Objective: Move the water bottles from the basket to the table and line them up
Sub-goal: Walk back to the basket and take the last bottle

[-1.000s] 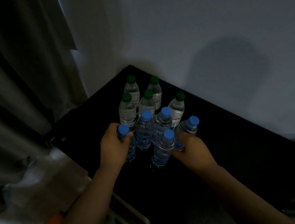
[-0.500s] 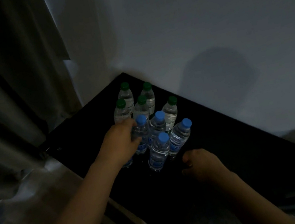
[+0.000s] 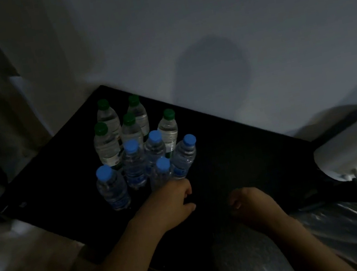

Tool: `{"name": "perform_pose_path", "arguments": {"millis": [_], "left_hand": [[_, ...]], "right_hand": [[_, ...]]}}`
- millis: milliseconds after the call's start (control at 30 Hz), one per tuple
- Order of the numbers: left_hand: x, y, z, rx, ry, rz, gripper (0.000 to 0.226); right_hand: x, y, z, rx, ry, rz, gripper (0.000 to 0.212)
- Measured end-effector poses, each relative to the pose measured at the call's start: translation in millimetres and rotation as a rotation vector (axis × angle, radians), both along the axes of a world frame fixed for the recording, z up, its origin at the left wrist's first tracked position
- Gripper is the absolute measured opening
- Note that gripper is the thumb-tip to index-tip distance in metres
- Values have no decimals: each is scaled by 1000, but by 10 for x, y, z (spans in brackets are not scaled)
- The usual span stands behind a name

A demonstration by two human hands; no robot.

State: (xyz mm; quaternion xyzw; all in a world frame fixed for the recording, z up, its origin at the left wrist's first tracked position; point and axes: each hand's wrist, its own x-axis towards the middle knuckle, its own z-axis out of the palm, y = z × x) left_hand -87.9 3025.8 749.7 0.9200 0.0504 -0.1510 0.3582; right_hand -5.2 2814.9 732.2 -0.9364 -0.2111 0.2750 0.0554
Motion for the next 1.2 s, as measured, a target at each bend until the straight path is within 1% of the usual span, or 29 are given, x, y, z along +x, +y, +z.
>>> {"name": "perform_pose_path", "arguments": {"millis": [133,300,367,467,533,700,867,1033,1200], "left_hand": [[90,-335,3,52,72,-129,27],[197,-897,174,120,143,-265,29],[214,-1199,252,126,142,-301,33],[178,-1731,324,178,84,-352,36],[113,-2135,343,196,45,-394,35],[-186,-3179,362,190,-5,-563,31],[-587,-4275,388,159,-43,-765,32],[-946,-5408,457,177,-115,-975,27],[-1297,-6474,435,167,-127,-1206,33]], "right_hand": [[-79,-290,131,8,-25,-93,20],[-241,-861,339,39,-71,-212,23],[-349,-1174,435,39,-76,-277,24],[-605,-1718,556,51,-107,-410,26],[-843,-2117,615,57,-136,-482,29],[-1582,-3173,744,92,-177,-725,28],[-2472,-4197,764,120,-184,-945,38],[-3265,-4990,803,127,-221,-1187,45],[-3972,-5645,811,128,-264,-1435,44]]}}
